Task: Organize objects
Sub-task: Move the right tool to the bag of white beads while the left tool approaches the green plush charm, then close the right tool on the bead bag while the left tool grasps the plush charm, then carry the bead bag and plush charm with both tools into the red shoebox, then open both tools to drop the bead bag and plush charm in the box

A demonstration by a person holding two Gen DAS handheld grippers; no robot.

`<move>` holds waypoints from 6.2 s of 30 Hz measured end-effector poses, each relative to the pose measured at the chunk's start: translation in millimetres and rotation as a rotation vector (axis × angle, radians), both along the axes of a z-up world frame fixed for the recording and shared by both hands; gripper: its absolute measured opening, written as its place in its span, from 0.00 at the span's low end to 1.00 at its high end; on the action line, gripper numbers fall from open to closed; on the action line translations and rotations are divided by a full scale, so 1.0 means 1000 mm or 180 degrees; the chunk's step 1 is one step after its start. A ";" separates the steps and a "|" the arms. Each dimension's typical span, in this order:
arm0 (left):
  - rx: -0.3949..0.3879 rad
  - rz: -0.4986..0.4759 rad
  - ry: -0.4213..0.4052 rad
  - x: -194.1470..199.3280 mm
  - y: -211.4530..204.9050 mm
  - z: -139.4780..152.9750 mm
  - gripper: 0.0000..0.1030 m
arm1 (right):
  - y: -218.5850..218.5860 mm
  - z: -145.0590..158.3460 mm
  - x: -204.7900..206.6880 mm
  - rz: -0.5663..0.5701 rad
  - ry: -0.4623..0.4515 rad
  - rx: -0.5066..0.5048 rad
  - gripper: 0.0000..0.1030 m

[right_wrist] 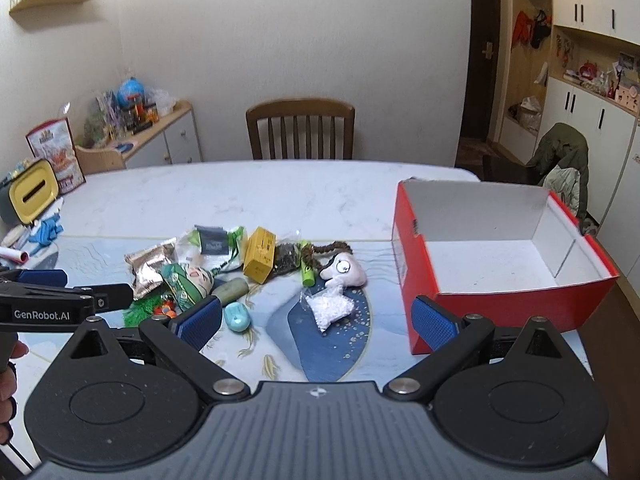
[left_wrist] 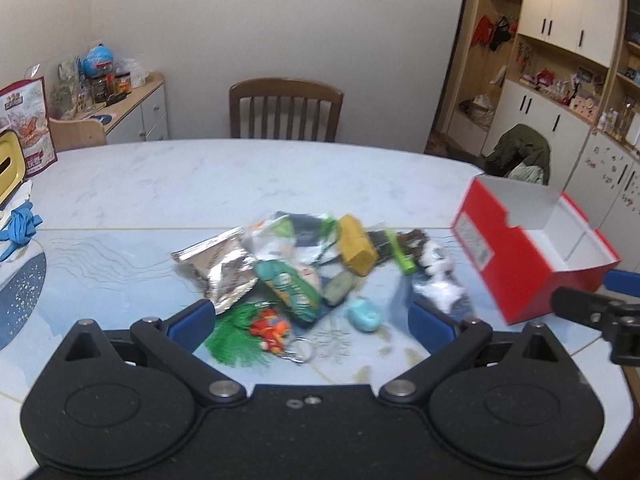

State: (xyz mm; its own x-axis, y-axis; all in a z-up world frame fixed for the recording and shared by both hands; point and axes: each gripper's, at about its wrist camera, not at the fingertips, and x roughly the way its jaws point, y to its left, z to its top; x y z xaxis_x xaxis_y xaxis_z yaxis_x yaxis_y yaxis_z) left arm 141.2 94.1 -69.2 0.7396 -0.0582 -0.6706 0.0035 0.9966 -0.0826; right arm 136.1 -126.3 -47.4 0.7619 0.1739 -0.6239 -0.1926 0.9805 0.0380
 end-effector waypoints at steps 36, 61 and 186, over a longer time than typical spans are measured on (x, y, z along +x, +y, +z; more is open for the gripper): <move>0.0691 -0.0794 0.0040 0.111 -0.006 -0.095 0.94 | 0.029 -0.128 0.146 -0.0153 0.0833 -0.0378 0.81; 0.0554 -0.0696 0.0115 0.114 0.003 -0.094 0.65 | 0.028 -0.120 0.142 -0.0225 0.0856 -0.0355 0.35; 0.0363 -0.1357 0.0359 0.212 -0.338 0.001 0.92 | -0.247 -0.036 0.184 0.0507 0.0704 -0.0436 0.62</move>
